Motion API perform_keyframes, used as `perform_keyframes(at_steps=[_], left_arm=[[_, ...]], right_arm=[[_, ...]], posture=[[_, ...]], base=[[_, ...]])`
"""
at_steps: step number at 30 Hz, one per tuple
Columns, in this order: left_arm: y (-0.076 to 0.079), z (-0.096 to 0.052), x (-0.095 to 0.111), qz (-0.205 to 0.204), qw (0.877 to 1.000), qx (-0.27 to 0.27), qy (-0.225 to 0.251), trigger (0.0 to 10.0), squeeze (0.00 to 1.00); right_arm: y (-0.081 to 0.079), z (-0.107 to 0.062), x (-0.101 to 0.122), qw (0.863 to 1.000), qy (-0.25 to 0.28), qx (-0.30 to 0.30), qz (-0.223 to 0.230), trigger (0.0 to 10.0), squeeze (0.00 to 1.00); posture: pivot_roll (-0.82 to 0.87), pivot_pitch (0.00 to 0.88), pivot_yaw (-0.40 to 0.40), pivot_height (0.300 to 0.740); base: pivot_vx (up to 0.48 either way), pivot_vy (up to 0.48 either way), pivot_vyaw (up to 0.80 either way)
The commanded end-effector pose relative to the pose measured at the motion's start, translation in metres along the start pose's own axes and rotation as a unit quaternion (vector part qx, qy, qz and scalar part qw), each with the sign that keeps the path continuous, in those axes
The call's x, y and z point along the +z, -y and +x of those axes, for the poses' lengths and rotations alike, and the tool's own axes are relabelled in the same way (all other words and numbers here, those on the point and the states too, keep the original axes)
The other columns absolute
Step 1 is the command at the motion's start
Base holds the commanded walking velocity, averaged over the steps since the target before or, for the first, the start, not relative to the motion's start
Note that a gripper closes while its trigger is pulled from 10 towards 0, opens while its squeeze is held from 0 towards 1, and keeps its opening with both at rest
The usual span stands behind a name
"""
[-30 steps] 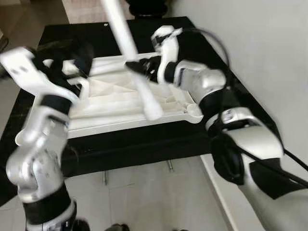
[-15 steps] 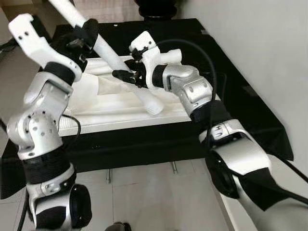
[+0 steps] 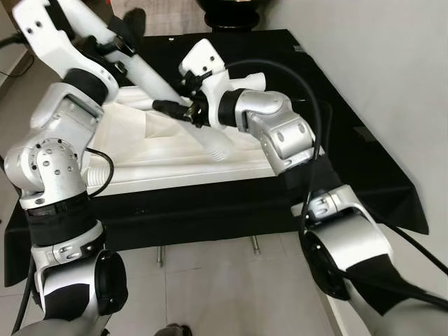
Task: Building children table
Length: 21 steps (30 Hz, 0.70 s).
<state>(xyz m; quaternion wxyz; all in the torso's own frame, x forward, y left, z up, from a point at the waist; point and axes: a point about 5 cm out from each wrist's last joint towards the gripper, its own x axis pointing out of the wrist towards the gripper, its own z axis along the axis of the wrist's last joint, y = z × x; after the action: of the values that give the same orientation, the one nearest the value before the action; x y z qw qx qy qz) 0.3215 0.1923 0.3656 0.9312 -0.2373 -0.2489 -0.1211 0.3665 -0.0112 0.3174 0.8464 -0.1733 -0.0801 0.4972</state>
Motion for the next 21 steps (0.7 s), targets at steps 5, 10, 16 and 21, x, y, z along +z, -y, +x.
perform_keyframes(at_steps=[5, 10, 16, 21], left_arm=[[0.006, 0.004, 0.017, 0.034, 0.999, -0.024, 0.033, 0.0, 0.00], [0.007, 0.005, 0.019, 0.039, 0.998, -0.032, 0.038, 0.0, 0.00], [0.010, 0.006, 0.021, 0.044, 0.997, -0.049, 0.042, 0.0, 0.00], [0.009, 0.006, 0.022, 0.046, 0.996, -0.057, 0.041, 0.0, 0.00]], right_arm=[[-0.008, -0.004, -0.006, 1.000, -0.008, 0.010, 0.001, 10.0, 0.00], [-0.009, -0.006, -0.007, 1.000, -0.007, 0.003, 0.010, 10.0, 0.00], [-0.011, -0.008, -0.006, 0.999, 0.029, -0.028, 0.014, 10.0, 0.00], [-0.011, -0.010, -0.004, 0.995, 0.080, -0.064, 0.011, 10.0, 0.00]], posture=[[0.04, 0.060, 0.019, 0.740], [0.04, 0.049, 0.023, 0.740], [0.04, 0.039, 0.023, 0.740], [0.03, 0.030, 0.027, 0.740]], base=[[0.000, 0.000, 0.00], [0.000, 0.000, 0.00], [0.000, 0.000, 0.00], [0.000, 0.000, 0.00]])
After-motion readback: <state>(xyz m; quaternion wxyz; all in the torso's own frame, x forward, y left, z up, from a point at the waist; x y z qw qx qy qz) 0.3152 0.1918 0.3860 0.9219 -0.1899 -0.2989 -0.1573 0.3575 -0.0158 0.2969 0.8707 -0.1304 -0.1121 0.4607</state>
